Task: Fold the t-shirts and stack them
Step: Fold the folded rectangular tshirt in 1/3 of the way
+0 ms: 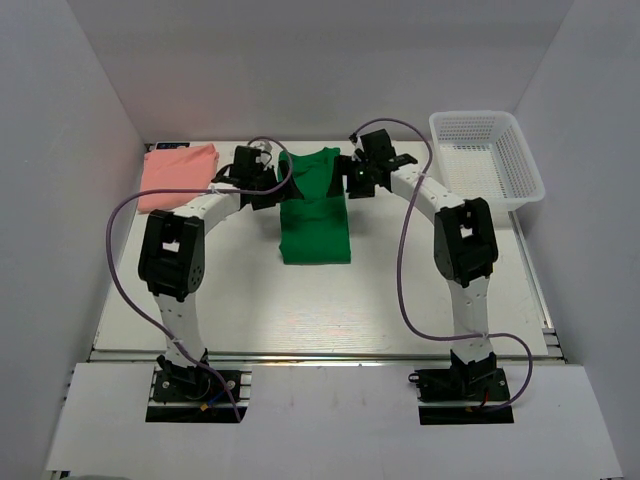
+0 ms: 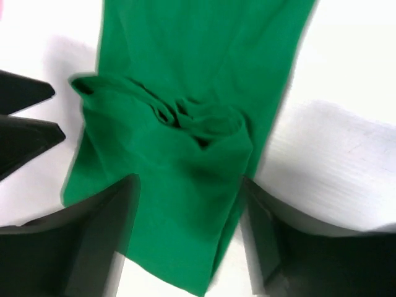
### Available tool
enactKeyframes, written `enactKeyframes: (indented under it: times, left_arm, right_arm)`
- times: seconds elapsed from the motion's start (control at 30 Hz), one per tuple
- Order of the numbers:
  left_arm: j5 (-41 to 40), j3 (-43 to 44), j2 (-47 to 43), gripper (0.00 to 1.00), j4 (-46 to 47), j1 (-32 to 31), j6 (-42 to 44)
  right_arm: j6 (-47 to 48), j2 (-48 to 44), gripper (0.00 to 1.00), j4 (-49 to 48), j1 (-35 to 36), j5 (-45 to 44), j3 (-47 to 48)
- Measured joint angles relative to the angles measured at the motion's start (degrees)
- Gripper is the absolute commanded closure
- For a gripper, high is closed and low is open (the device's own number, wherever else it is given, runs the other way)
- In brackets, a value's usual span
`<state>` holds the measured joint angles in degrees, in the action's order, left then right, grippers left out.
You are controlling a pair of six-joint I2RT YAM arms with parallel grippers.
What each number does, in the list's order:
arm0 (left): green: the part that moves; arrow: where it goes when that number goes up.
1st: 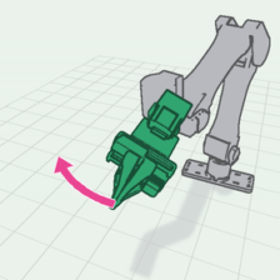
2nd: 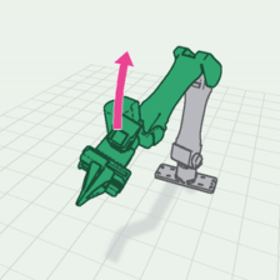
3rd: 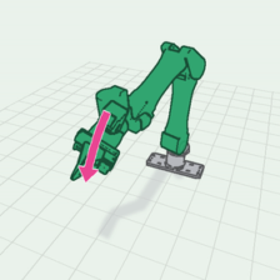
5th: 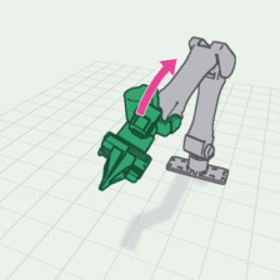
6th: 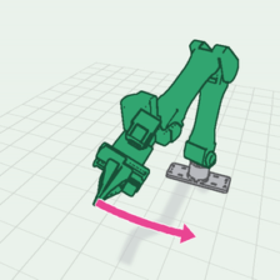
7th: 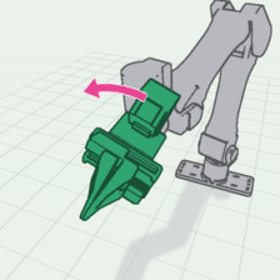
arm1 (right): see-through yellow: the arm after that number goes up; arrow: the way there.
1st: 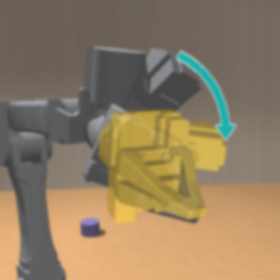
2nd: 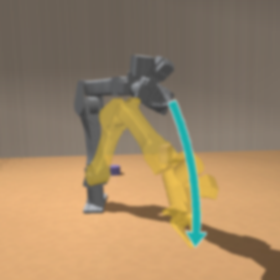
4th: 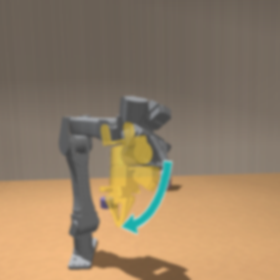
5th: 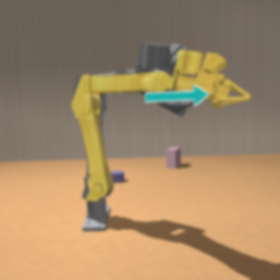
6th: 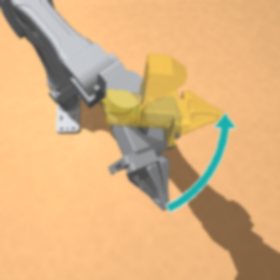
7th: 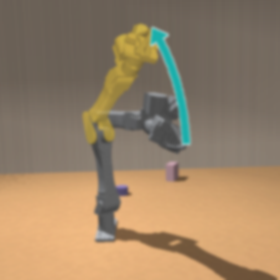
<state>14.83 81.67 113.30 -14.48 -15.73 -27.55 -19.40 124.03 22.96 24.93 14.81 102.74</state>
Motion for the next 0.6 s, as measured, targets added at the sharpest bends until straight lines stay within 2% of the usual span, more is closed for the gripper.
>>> enactKeyframes:
  times: [0.2,0.43,0.6]
  left_arm:
    - [2.9,1.9,-0.3,0.0,0.2,1.6,1.4]
    - [12.7,-9.6,-6.0,0.0,5.2,0.2,3.6]
    - [19.7,-16.9,-8.6,0.0,9.4,-2.6,4.4]
  right_arm:
    - [3.1,-1.9,0.1,-1.9,-1.1,3.0,-0.8]
    - [4.5,-13.4,0.1,-8.0,-0.8,11.8,-17.8]
    - [0.5,-19.2,0.1,-17.2,-0.5,19.5,-29.8]
